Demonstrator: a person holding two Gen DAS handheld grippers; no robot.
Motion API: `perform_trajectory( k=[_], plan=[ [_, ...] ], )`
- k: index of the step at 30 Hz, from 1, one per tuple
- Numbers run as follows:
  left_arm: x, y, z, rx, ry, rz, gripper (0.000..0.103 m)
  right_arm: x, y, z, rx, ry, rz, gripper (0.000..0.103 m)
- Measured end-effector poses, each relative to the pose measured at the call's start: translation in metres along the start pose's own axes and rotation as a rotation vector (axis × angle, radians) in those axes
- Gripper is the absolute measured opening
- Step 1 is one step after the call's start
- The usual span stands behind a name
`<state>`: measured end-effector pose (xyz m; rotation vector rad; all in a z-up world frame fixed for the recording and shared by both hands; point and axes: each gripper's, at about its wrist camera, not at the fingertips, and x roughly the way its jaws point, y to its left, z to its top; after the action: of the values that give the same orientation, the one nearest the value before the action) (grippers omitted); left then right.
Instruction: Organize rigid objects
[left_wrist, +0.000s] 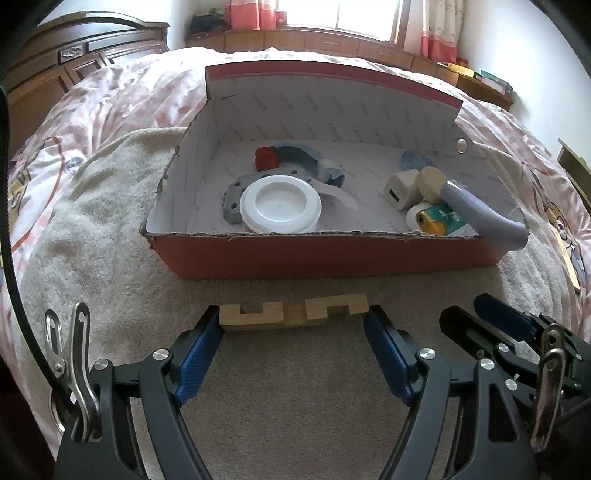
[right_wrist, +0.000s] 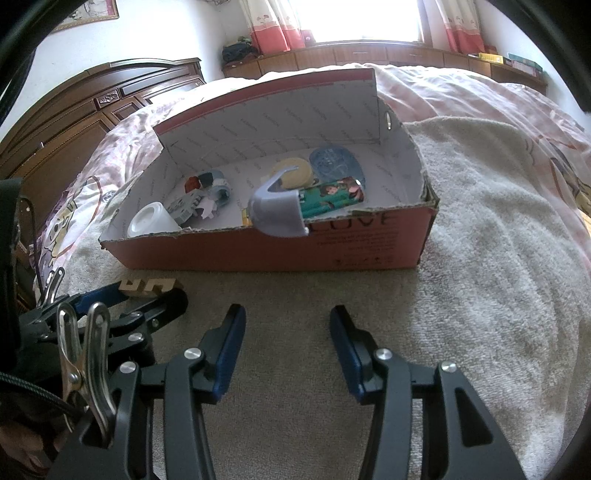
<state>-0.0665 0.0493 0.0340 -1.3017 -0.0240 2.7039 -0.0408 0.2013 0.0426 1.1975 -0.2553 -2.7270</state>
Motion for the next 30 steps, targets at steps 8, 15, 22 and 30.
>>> perform_trajectory(
  k=[8, 15, 22, 30],
  plan=[
    [0.0005, 0.0004, -0.0003, -0.004, 0.003, 0.002, 0.079, 0.0, -0.0001, -0.0001, 0.0, 0.0, 0.0, 0.05],
    [0.0016, 0.0009, -0.0005, -0.008, 0.007, 0.004, 0.079, 0.0, -0.0002, -0.0001, 0.0, 0.0, 0.0, 0.051],
    [0.0017, 0.0012, -0.0003, -0.009, 0.008, 0.005, 0.079, -0.0002, -0.0002, -0.0003, 0.0, 0.0, 0.001, 0.051],
    [0.0028, 0.0029, -0.0032, -0.011, 0.014, 0.006, 0.079, -0.0006, -0.0003, -0.0006, 0.001, -0.001, 0.001, 0.051]
  ],
)
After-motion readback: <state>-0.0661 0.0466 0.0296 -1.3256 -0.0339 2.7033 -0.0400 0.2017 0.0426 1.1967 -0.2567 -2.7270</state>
